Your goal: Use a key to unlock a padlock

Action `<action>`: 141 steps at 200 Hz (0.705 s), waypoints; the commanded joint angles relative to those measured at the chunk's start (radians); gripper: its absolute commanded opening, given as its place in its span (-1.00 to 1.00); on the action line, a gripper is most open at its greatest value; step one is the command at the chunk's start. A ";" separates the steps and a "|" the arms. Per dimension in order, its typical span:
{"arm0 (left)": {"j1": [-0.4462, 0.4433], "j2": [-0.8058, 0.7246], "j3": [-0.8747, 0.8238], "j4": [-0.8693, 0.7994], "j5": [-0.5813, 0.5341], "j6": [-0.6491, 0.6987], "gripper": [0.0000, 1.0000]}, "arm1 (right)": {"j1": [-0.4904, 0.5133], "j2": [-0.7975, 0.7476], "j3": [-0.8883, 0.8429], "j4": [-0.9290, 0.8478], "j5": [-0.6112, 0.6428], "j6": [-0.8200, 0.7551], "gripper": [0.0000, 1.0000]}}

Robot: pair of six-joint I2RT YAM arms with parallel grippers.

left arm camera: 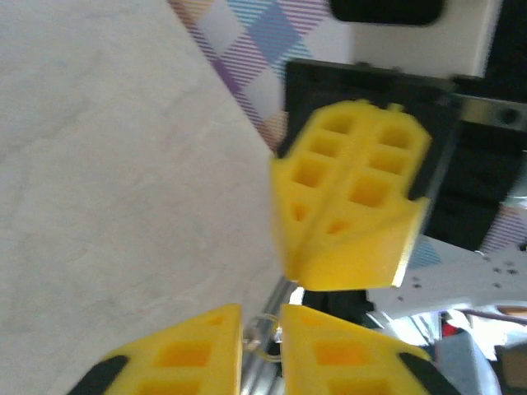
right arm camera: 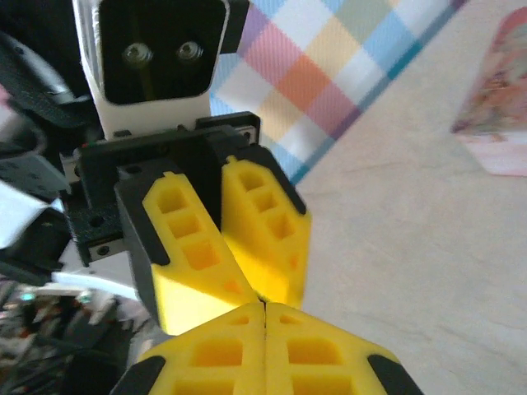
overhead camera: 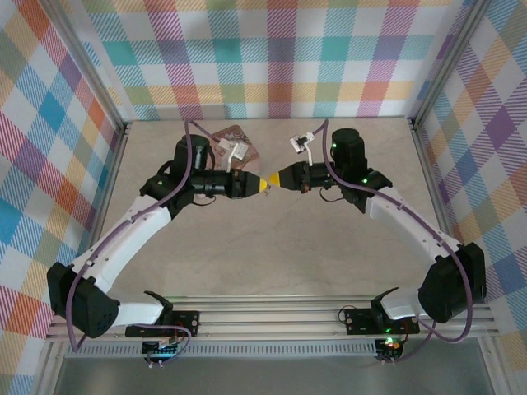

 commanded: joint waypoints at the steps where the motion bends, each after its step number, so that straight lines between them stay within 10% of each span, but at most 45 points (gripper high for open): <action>1: -0.001 0.007 0.055 -0.100 -0.156 -0.003 -0.46 | 0.009 -0.041 0.121 -0.312 0.211 -0.245 -1.00; 80: -0.001 0.038 0.107 -0.318 -0.347 0.151 -0.26 | 0.027 0.012 0.314 -0.597 0.425 -0.526 -1.00; 141: -0.001 -0.072 -0.124 0.346 -0.007 -0.115 -0.23 | 0.027 0.033 0.352 -0.564 0.174 -0.556 -1.00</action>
